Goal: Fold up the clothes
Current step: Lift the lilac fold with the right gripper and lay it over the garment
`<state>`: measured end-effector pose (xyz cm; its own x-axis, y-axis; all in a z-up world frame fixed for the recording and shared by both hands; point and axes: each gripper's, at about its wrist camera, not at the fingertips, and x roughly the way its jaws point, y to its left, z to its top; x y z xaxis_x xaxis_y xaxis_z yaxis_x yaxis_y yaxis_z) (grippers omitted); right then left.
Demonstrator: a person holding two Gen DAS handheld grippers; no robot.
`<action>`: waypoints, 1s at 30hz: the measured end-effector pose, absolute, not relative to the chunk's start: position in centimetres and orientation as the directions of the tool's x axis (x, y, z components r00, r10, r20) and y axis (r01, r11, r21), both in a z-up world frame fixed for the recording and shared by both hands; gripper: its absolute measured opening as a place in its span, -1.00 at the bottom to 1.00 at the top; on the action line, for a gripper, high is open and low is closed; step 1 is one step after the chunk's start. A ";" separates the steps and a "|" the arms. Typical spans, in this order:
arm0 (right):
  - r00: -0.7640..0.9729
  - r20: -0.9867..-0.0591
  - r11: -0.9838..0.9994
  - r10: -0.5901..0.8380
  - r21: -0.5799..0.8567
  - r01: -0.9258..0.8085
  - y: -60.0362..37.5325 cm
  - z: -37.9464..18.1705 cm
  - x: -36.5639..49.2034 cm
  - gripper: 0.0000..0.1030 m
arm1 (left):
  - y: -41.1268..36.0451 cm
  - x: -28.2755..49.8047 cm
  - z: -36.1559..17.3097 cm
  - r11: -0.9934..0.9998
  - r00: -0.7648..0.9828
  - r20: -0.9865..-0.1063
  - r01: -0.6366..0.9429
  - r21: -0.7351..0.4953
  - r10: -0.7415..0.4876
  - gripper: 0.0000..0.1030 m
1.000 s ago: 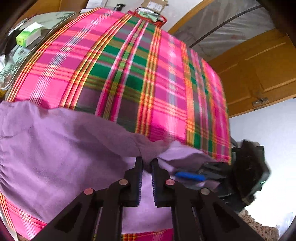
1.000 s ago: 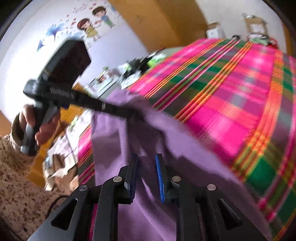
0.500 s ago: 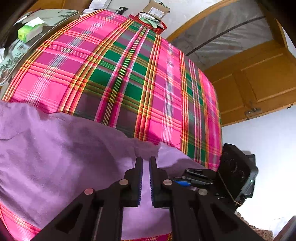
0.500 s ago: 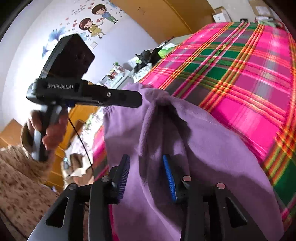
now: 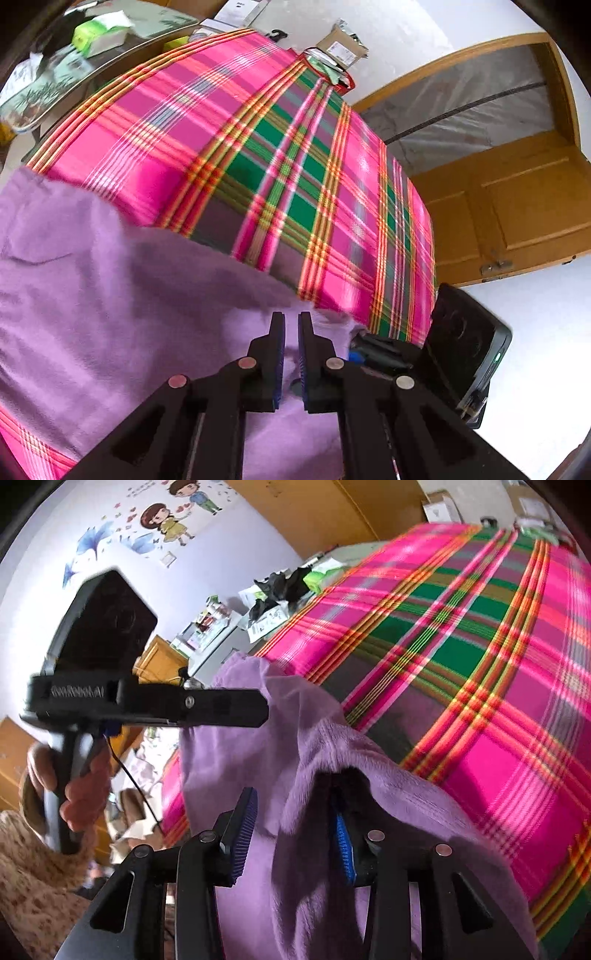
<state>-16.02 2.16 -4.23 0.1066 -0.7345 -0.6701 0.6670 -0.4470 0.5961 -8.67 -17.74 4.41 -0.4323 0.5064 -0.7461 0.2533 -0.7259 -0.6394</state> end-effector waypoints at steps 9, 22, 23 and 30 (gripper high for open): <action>0.080 -0.647 -0.477 -0.758 0.634 0.609 3.4 -3.3 -21.1 -0.91 | -20.3 -7.7 1.6 -0.692 -0.429 -0.750 0.320 -0.647 0.504 -0.88; 0.050 -0.792 -0.504 -0.609 0.435 0.747 0.7 -5.6 -24.4 -0.92 | -22.1 -7.5 -0.8 -0.661 -0.418 -0.761 0.386 -0.643 0.496 -0.88; 0.054 -0.792 -0.493 -0.608 0.430 0.756 0.8 -5.6 -24.4 -0.92 | -22.1 -7.5 -0.8 -0.661 -0.418 -0.762 0.389 -0.642 0.494 -0.88; 0.007 -0.820 -0.509 -0.572 0.362 0.781 2.0 -4.3 -24.5 -0.69 | -22.4 -7.3 -1.1 -0.648 -0.427 -0.760 0.404 -0.645 0.490 -0.88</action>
<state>-24.50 1.98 -4.26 0.0069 -0.5721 -0.8202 0.7807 -0.5094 0.3619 -7.27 -22.44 -1.13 -0.4274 0.4896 -0.7600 0.4043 -0.6485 -0.6450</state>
